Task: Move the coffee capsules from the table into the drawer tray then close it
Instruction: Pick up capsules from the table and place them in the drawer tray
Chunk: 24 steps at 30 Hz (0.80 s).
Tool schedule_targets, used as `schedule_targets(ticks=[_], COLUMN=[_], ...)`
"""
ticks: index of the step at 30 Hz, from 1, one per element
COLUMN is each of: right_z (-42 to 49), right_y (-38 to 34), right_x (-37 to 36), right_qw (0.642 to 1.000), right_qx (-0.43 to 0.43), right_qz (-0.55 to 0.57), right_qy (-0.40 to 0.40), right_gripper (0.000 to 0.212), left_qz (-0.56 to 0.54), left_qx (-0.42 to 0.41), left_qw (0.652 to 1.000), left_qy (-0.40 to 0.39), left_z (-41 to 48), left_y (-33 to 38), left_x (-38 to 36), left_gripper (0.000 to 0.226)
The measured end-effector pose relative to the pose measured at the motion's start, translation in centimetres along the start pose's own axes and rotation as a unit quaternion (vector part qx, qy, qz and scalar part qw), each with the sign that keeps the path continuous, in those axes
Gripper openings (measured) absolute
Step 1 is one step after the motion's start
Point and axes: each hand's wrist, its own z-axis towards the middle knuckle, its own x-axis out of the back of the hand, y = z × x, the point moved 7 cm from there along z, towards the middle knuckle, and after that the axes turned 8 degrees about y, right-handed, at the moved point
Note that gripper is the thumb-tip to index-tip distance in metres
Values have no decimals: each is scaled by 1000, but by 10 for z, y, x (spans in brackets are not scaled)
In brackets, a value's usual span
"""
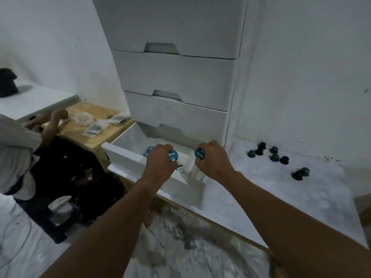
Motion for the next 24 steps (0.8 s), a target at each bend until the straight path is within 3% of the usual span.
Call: schedule_targets(ticks=[10, 15, 24], right_z=[36, 67, 122], right_y=[-61, -51, -14], right_x=[-71, -105, -190], right_qw=[998, 997, 987], right_qx=[-56, -71, -103], right_qz=[-1, -17, -24], right_qy=[25, -20, -120], right_gripper=[33, 41, 36], left_qz=[-15, -13, 66], left_qx=[-45, -38, -89], left_qw=[998, 996, 972], left_qy=[-32, -75, -208], left_z=[64, 102, 157], left_y=[-82, -100, -127], left_x=[19, -9, -78], left_gripper=[41, 45, 43])
